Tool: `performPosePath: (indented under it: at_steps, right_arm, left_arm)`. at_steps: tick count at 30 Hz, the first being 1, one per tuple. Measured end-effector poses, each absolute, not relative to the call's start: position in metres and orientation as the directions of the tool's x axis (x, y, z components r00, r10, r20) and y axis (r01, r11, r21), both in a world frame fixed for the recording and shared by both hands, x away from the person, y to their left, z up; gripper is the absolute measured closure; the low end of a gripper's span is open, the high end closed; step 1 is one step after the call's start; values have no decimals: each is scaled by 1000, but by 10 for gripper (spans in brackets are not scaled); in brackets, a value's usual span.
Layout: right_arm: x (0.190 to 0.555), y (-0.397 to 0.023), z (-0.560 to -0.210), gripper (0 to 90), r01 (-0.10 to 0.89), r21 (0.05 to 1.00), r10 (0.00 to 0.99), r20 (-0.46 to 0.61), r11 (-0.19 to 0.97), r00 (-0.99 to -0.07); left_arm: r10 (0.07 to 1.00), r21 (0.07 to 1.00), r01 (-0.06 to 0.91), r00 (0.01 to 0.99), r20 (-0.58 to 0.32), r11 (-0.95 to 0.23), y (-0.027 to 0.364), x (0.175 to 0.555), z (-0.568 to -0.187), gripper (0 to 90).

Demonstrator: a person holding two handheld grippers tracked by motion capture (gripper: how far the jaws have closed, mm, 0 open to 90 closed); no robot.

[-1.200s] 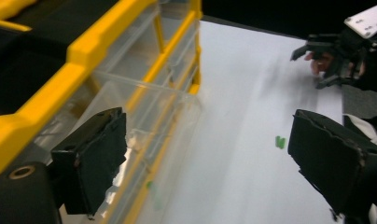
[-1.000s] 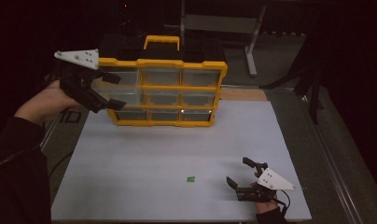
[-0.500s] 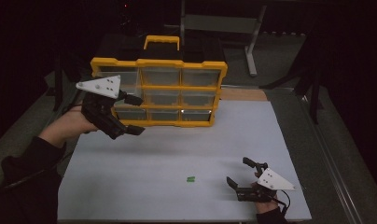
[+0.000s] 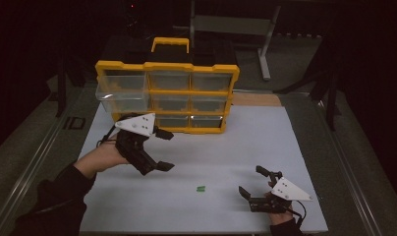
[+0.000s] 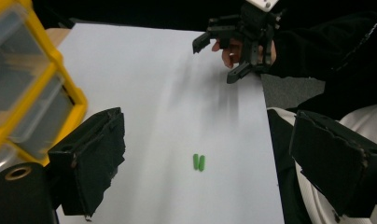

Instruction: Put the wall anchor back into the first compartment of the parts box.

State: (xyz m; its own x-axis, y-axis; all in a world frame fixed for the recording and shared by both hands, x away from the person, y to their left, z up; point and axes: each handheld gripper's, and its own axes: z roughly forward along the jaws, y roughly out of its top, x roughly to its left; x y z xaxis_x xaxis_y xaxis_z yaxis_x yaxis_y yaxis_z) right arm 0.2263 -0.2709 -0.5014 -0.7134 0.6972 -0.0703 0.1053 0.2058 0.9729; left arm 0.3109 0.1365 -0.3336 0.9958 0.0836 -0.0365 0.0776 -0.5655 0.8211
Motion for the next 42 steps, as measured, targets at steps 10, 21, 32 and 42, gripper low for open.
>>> performPosePath:
  at_steps: [10,21,32,42]
  right_arm:
    - [226,-271,-501,85,103,972,694,-73,209,-716]
    - [226,-270,-501,85,106,972,690,-70,210,-720]
    - [226,-270,-502,86,106,971,688,-74,215,-722]
    - [226,-269,-502,85,110,970,683,-69,215,-727]
  left_arm:
    - [65,823,121,993,-103,-554,111,303,-388,64]
    - [62,804,155,987,-145,-574,90,300,-434,0]
    - [106,806,199,980,-168,-557,76,306,-474,0]
    - [175,800,259,965,-194,-541,66,316,-500,136]
